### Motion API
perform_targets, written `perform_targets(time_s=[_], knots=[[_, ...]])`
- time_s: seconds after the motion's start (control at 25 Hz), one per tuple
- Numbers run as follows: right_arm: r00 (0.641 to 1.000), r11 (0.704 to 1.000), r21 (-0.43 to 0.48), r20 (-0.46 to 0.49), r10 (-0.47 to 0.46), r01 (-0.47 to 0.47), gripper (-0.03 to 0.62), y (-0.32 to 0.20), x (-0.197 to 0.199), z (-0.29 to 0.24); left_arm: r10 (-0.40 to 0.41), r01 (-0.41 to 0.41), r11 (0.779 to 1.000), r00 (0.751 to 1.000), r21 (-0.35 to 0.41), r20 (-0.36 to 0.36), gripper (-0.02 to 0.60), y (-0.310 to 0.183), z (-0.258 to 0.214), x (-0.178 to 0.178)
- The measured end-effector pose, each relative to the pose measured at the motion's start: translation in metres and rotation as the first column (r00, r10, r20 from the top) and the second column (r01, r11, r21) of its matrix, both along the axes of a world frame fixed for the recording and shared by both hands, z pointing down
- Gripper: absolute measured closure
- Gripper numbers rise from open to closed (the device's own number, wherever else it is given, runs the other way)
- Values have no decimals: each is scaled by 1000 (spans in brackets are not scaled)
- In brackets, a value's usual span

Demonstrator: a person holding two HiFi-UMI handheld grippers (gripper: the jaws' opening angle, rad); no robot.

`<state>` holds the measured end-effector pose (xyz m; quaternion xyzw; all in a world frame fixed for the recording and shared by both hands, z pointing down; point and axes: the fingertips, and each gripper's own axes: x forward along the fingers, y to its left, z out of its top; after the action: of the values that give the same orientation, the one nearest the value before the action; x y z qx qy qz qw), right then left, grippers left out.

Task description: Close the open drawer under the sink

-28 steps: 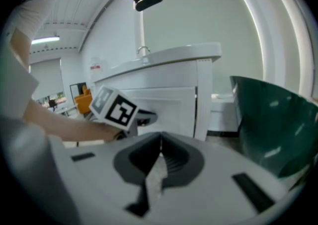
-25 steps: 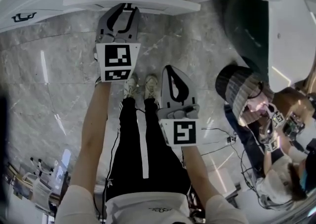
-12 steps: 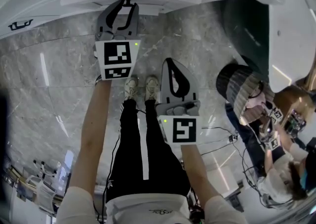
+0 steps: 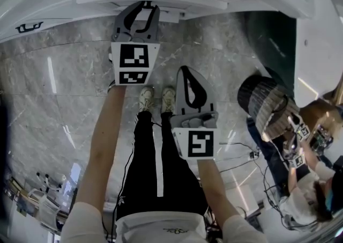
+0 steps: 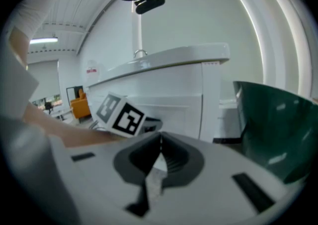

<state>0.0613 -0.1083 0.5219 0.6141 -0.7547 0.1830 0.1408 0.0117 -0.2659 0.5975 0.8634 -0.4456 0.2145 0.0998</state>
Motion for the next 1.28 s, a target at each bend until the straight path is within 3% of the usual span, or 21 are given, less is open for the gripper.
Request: perform_targets(time_s=[0.36, 0.48, 0.76, 1.04, 1.28], knots=[[1000, 1000, 14, 2, 4, -4, 565, 5, -1, -1, 7, -8, 999, 999, -43, -31, 445, 2, 3, -1], [1000, 1000, 14, 4, 9, -9, 565, 10, -1, -1, 19, -19, 999, 1000, -31, 12, 443, 3, 3, -1], [1000, 999, 23, -6, -22, 22, 565, 21, -10, -9, -77, 77, 997, 997, -15, -13, 407, 7, -13, -8], [1000, 996, 83, -3, -11, 11, 565, 21, -9, -51, -144, 147, 989, 985, 23, -94, 407, 30, -71, -18], [1000, 988, 156, 7, 14, -15, 565, 25, -14, -129, -187, 206, 971, 971, 123, -152, 407, 58, -171, -41]])
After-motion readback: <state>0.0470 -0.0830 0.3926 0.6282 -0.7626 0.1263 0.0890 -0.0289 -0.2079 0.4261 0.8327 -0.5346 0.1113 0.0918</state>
